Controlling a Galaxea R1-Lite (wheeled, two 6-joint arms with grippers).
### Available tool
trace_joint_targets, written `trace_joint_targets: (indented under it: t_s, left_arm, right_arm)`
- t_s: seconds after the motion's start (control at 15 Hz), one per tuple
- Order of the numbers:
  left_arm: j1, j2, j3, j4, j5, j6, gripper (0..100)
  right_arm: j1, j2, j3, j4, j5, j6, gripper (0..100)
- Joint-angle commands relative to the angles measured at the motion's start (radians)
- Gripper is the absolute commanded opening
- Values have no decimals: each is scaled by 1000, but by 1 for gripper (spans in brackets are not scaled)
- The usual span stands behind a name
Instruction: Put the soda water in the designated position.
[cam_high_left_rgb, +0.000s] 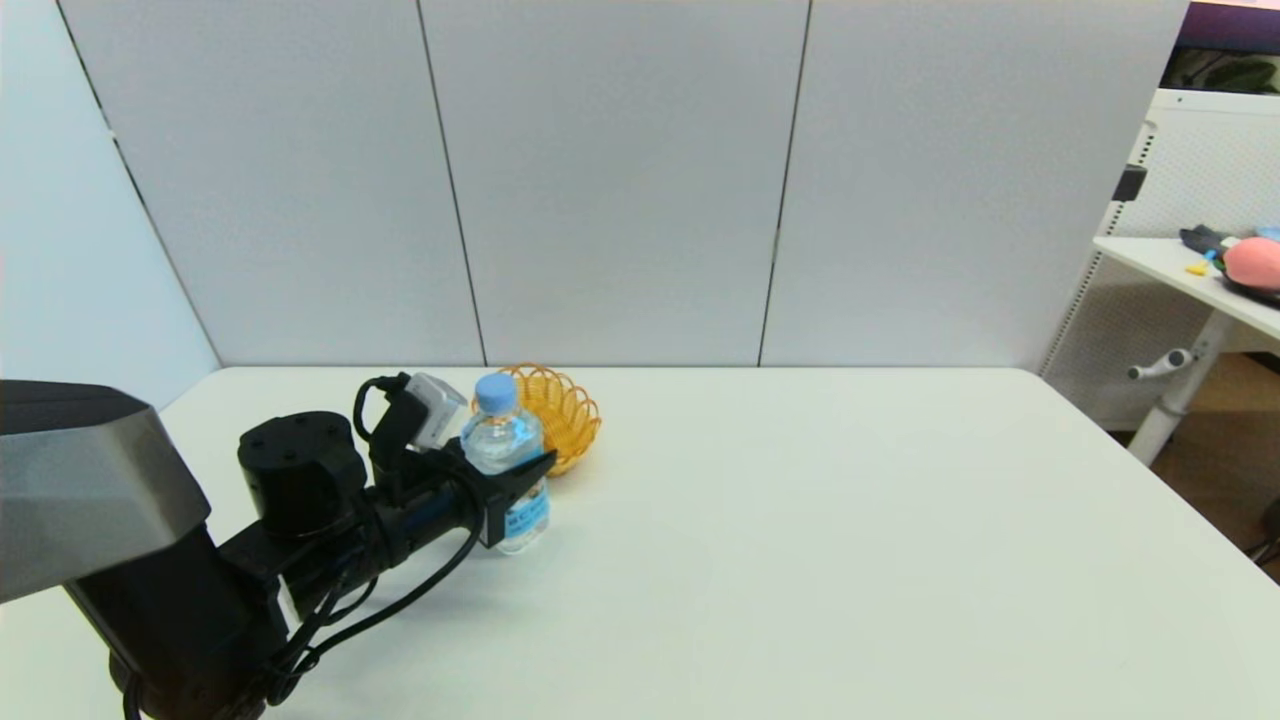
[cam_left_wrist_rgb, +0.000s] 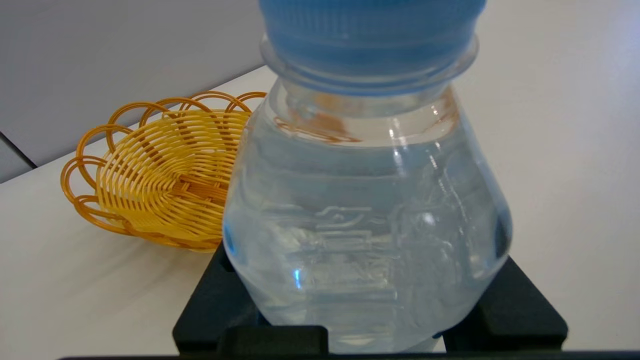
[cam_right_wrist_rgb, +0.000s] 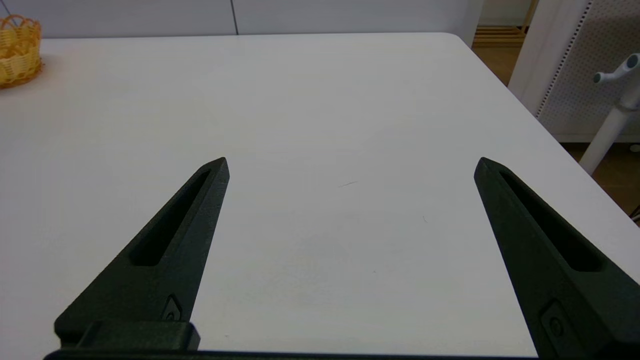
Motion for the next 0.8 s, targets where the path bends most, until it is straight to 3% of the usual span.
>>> trace_joint_targets:
  t_s: [0.07, 0.47, 0.53, 0.8]
  left_arm:
    - [3, 0, -13, -77, 0, 1, 0]
    - [3, 6, -13, -77, 0, 1, 0]
    - [3, 8, -12, -77, 0, 1, 100]
    - [3, 13, -6, -77, -2, -3, 100]
  right_arm:
    - [0, 1, 0, 0, -1, 0, 100]
    - [0, 1, 0, 0, 0, 0, 100]
    - [0, 1, 0, 0, 0, 0, 100]
    - [0, 1, 0, 0, 0, 0, 100]
